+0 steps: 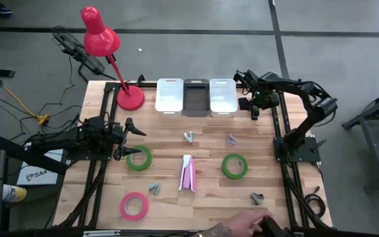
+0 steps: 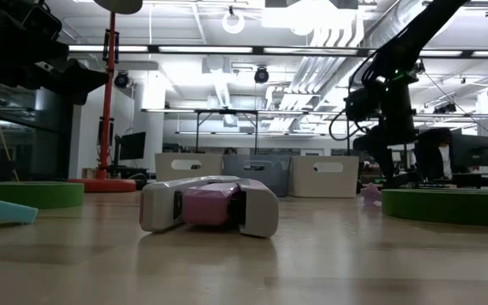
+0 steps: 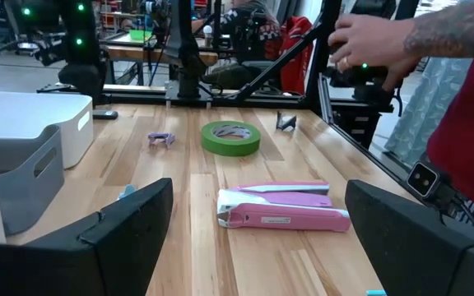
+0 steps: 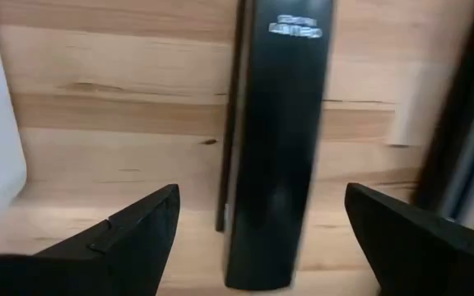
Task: Pick and place Stapler, Stapler remover, tape
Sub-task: Put the black stapler into the black bin
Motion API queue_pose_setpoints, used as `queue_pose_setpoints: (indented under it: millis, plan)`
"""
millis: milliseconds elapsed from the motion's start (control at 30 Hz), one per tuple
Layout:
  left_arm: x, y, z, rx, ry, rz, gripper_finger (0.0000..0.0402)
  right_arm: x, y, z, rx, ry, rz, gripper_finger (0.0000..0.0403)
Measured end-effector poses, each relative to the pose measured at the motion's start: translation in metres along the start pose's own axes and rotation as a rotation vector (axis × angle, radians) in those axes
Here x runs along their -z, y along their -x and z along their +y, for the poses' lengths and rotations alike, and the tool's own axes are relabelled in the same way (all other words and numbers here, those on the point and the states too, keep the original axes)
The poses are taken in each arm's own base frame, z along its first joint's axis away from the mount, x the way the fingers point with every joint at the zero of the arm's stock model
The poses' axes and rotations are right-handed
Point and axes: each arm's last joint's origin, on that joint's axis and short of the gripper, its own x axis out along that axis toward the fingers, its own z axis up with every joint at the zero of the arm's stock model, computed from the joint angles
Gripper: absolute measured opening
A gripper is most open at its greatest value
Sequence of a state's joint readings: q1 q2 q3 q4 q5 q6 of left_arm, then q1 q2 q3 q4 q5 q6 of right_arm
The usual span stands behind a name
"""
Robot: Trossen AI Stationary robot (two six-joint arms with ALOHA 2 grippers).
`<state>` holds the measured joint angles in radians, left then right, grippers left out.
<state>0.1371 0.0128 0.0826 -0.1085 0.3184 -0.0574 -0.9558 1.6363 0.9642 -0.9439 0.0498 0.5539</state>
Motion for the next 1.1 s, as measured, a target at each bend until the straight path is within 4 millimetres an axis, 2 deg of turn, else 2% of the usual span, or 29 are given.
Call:
queue_pose_setpoints:
  millis: [200,767,933,1100]
  plan:
    - [0.000,0.000,0.000,0.000,0.000,0.000,0.0356,-0.004,-0.013,0.001,0.035,0.007,0.036,0.0336]
    - [0.000,0.000,0.000,0.001,0.000,0.000,0.0356,-0.004,-0.013,0.001,0.040,-0.015,0.031,0.0322]
    - [0.000,0.000,0.000,0.001,0.000,0.000,0.0356,0.002,-0.013,0.005,0.010,-0.046,0.083,0.0322]
    - [0.000,0.000,0.000,0.001,0.000,0.000,0.0356,0.008,-0.026,0.003,0.005,-0.082,0.082,0.0322]
